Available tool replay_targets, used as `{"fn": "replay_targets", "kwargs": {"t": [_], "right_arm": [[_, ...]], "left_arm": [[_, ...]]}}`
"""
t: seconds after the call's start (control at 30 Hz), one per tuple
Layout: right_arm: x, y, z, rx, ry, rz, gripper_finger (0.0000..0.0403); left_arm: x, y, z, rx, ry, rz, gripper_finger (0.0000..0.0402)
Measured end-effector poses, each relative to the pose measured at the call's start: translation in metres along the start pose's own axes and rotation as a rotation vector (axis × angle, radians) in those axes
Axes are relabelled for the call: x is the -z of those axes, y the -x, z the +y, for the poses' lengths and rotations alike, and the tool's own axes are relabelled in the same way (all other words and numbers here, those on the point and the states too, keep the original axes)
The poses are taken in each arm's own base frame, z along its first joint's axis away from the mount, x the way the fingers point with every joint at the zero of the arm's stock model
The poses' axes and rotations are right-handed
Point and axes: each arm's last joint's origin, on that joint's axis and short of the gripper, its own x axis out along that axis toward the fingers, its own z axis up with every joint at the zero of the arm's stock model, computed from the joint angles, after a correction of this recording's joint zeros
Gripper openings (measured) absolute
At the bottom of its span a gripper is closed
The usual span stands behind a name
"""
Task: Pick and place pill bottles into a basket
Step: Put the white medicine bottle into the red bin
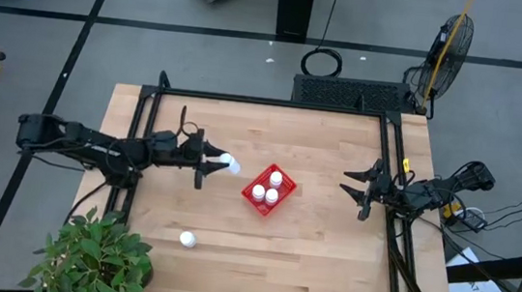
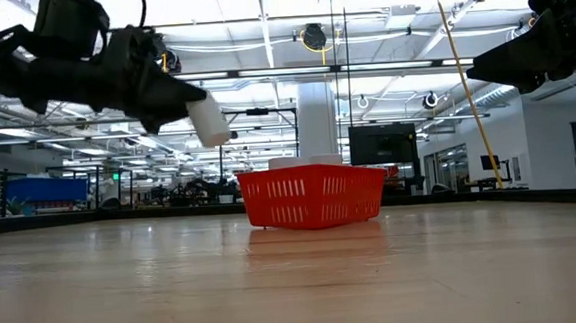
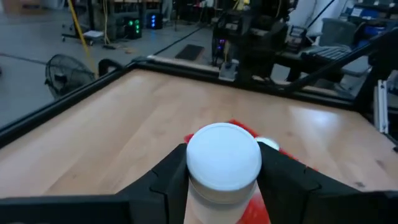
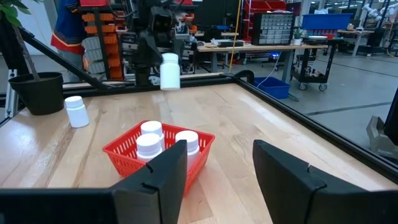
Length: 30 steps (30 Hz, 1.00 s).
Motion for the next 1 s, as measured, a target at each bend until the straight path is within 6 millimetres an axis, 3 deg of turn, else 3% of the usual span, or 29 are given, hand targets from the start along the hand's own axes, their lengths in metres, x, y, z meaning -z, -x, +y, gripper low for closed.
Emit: {"fn": "replay_targets", "kwargs": {"t": [0.2,0.47,0.63,1.0], "right_arm": [[0.000,0.000,0.000,0.000,0.000,0.000,0.0172],[0.000,0.000,0.000,0.000,0.000,0.000,0.0177],[0.000,0.000,0.000,0.000,0.000,0.000,0.0174],[0.000,0.000,0.000,0.000,0.000,0.000,0.0176]], "left_arm": [[-0.011,-0.026,-0.012,0.033,-0.047,0.019,0.0167],[-0.007,-0.083,-0.014,0.032,-0.109,0.102,0.0166],[-0.004,-0.108,-0.019,0.047,-0.123,0.133,0.0168],[0.011,-0.124,-0.023,0.060,-0.142,0.225,0.0174]]}}
